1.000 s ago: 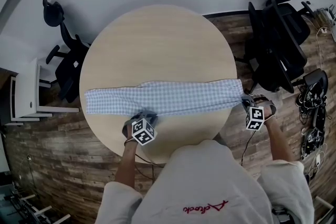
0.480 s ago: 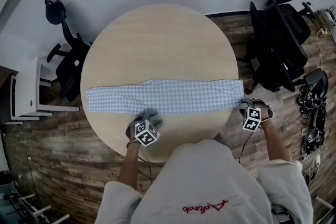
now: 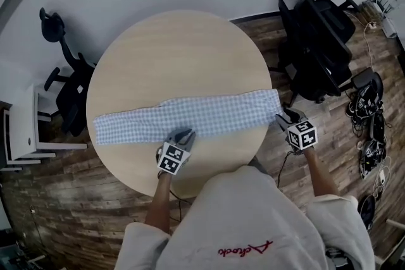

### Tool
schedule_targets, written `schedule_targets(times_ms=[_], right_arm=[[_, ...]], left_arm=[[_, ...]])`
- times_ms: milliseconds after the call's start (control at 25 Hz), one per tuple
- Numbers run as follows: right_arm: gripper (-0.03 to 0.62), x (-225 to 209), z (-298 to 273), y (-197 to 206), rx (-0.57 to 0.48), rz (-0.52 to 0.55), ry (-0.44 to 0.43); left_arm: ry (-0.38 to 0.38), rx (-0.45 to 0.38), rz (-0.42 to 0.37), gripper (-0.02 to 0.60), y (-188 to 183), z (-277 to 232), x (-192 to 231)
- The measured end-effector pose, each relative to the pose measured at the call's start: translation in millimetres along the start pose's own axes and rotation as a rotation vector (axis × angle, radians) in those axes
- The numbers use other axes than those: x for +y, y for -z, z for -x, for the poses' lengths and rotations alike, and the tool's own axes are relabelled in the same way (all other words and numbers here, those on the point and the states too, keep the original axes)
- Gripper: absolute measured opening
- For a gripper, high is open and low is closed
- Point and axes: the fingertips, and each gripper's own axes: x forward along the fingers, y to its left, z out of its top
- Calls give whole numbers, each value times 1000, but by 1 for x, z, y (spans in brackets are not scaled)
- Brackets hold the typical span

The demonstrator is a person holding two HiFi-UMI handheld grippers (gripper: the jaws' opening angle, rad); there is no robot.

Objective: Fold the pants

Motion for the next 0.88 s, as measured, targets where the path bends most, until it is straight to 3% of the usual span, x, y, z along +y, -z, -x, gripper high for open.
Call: schedule_targets(times_ms=[40,120,360,600,880], right_arm=[[175,-2,3,-3,-46,-92,3],[176,-6,8,-3,-114,-239,9],[255,-17,5,25,-188,-505,-5],[284,-37,-9,51,-174,-576,-48],[285,-58,-37,64,-135,-615,-261]], left_arm=[[6,-38,43,46,-10,-1,-1],[27,-90,97,37,-26,-4,-8],[70,-91,72,34,-48,-20,-32],[93,-19,36,34,-64,-38,-59],[42,73,-3,34,-89,-62,-93]])
